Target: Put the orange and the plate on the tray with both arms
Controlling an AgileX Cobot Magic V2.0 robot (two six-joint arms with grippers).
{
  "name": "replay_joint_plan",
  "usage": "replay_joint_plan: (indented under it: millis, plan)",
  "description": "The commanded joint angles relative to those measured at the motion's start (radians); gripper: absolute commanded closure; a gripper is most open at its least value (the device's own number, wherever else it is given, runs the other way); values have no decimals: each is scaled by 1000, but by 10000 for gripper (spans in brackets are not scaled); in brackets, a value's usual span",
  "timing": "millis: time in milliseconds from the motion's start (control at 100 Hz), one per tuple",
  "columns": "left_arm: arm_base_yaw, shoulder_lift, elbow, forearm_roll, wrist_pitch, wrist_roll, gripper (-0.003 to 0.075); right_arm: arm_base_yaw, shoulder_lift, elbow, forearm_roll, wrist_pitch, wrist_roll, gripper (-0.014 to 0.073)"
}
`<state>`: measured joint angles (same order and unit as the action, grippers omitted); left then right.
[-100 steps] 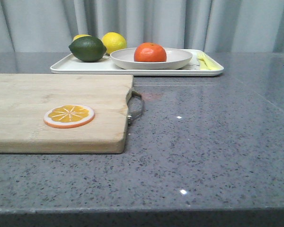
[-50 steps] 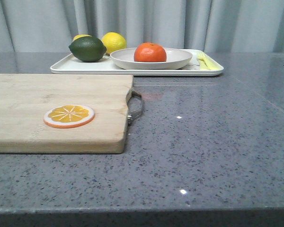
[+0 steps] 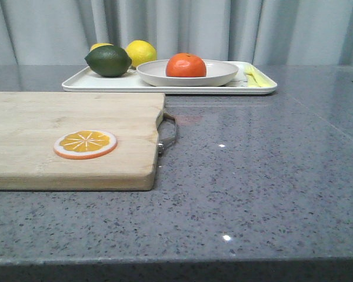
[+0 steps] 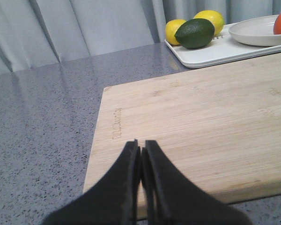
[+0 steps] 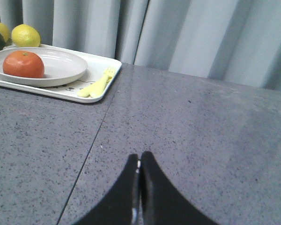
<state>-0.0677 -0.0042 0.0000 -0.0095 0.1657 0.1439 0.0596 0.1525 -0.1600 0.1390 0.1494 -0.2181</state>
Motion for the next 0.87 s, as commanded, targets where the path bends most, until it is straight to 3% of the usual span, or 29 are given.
replay_joint_plan:
  millis: [0, 90, 270, 860]
  plan:
    - [3, -29, 9, 0, -74, -10, 739, 7, -53, 43, -139, -136, 172, 662]
    - [3, -29, 9, 0, -74, -10, 739, 8, -126, 109, -211, -163, 285, 662]
    - [3, -29, 9, 0, -74, -10, 739, 8, -184, 185, -214, -176, 329, 662]
    - [3, -29, 9, 0, -74, -10, 739, 8, -184, 183, -213, -140, 335, 662]
